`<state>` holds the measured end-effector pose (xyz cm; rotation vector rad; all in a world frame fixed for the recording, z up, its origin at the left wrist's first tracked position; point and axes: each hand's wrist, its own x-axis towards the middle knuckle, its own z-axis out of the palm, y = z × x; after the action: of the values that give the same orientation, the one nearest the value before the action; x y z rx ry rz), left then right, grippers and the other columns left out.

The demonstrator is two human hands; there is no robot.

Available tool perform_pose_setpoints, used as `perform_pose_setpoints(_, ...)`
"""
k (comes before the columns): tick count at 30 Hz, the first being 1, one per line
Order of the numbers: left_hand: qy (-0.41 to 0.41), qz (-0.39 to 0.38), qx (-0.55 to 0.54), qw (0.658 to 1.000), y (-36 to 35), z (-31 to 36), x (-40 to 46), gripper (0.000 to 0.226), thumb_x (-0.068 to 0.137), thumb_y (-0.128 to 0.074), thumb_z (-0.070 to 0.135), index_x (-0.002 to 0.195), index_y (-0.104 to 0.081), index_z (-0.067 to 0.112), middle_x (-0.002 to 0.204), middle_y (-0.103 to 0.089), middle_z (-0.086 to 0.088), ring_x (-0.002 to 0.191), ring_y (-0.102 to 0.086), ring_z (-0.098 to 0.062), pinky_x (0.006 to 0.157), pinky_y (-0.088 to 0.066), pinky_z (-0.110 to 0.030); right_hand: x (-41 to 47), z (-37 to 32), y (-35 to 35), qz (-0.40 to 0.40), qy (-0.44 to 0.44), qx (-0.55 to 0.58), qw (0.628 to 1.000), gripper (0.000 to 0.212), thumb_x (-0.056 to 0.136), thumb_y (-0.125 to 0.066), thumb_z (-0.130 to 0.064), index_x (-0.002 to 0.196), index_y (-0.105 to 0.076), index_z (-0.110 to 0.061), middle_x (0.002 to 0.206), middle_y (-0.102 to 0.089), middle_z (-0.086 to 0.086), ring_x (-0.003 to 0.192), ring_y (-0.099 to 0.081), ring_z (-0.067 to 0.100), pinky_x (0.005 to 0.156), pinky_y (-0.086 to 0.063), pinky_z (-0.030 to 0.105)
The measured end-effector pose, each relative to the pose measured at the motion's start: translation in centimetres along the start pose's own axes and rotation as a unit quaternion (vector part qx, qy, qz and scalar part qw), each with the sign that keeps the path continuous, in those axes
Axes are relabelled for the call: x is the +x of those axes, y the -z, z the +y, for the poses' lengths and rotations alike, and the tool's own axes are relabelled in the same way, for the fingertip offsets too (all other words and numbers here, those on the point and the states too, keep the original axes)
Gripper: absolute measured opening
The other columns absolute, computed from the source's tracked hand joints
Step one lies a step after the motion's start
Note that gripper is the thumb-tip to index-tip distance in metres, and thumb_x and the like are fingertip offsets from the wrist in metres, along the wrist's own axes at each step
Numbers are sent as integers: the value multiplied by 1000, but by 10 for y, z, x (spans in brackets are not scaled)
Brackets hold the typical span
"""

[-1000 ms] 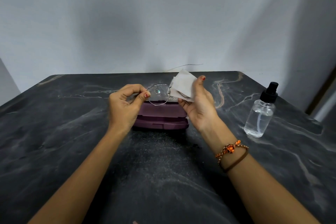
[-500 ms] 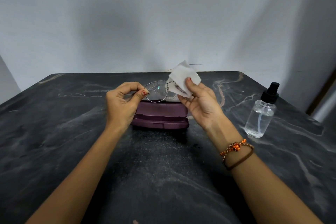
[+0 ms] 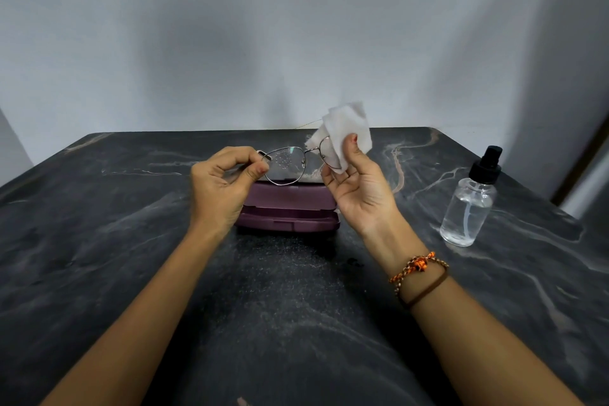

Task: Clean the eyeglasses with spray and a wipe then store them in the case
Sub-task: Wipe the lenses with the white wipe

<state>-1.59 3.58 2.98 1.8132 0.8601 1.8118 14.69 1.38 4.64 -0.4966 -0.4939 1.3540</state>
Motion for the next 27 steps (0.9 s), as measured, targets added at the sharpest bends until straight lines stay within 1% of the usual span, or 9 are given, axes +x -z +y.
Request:
perform_pose_setpoints(2, -1, 2, -2, 1000, 1, 0, 1, 22, 71, -66, -4, 87, -63, 11, 75, -61, 3, 71, -60, 6, 69, -47, -7, 0, 0, -1, -7, 2, -2, 1000, 3, 86, -56, -11, 87, -59, -12, 67, -71, -2, 60, -67, 8, 57, -55, 18)
perform_pose_setpoints(6, 8, 11, -3, 1000, 3, -1, 2, 21, 71, -66, -3, 86, -63, 12, 75, -61, 3, 70, -60, 6, 69, -47, -7, -1, 0, -4, -18, 1, -21, 1000, 23, 79, -52, 15, 86, -60, -5, 67, -71, 1, 60, -68, 9, 55, -56, 19)
perform_pose_setpoints(9, 7, 8, -2, 1000, 3, -1, 1, 21, 71, -66, -3, 86, -63, 12, 75, -61, 3, 70, -60, 7, 69, -47, -7, -1, 0, -5, -15, 1, -19, 1000, 28, 78, -50, 19, 86, -60, -5, 65, -71, 1, 62, -68, 11, 58, -58, 20)
perform_pose_setpoints(14, 6, 0, -8, 1000, 1, 0, 1, 19, 71, -67, -2, 86, -64, 10, 73, -63, 7, 70, -60, 6, 70, -47, -7, -3, 0, -7, -9, -12, 50, 999, 27, 82, -47, 15, 88, -59, -9, 80, -66, 5, 79, -62, 16, 64, -57, 23)
perform_pose_setpoints(17, 4, 1, -15, 1000, 2, 0, 3, 20, 71, -67, -3, 87, -64, 9, 65, -67, 19, 70, -61, 5, 68, -47, -8, -5, 0, -8, 7, -3, 45, 999, 11, 85, -54, -1, 85, -59, -11, 66, -70, 0, 66, -66, 12, 55, -56, 19)
perform_pose_setpoints(19, 4, -3, -19, 1000, 3, 0, 3, 19, 71, -67, -3, 85, -64, 9, 65, -67, 18, 70, -61, 5, 68, -47, -8, -5, -1, -8, 30, 12, 24, 999, 1, 85, -58, -12, 86, -58, -12, 71, -69, 0, 60, -67, 10, 50, -53, 18)
perform_pose_setpoints(22, 5, -7, -19, 1000, 2, 1, 2, 18, 70, -67, -2, 85, -64, 8, 67, -65, 13, 69, -60, 5, 68, -47, -8, -3, -2, -7, 62, 27, -25, 997, 9, 84, -60, -22, 86, -59, -14, 81, -64, 2, 66, -63, 11, 51, -53, 17)
perform_pose_setpoints(25, 7, -6, -19, 1000, 1, 0, 1, 18, 70, -67, -3, 84, -64, 8, 66, -65, 14, 69, -60, 5, 68, -47, -8, -3, -1, -5, 45, 24, -40, 998, 7, 84, -59, -18, 90, -59, -14, 83, -64, 1, 65, -63, 10, 53, -53, 17)
perform_pose_setpoints(27, 1, -7, -10, 1000, 1, 0, 1, 19, 71, -66, -3, 86, -64, 8, 73, -62, 5, 69, -60, 5, 68, -47, -7, -3, -1, -4, 18, 11, -42, 999, 9, 84, -57, -9, 92, -57, -14, 85, -63, 1, 69, -62, 10, 58, -51, 18)
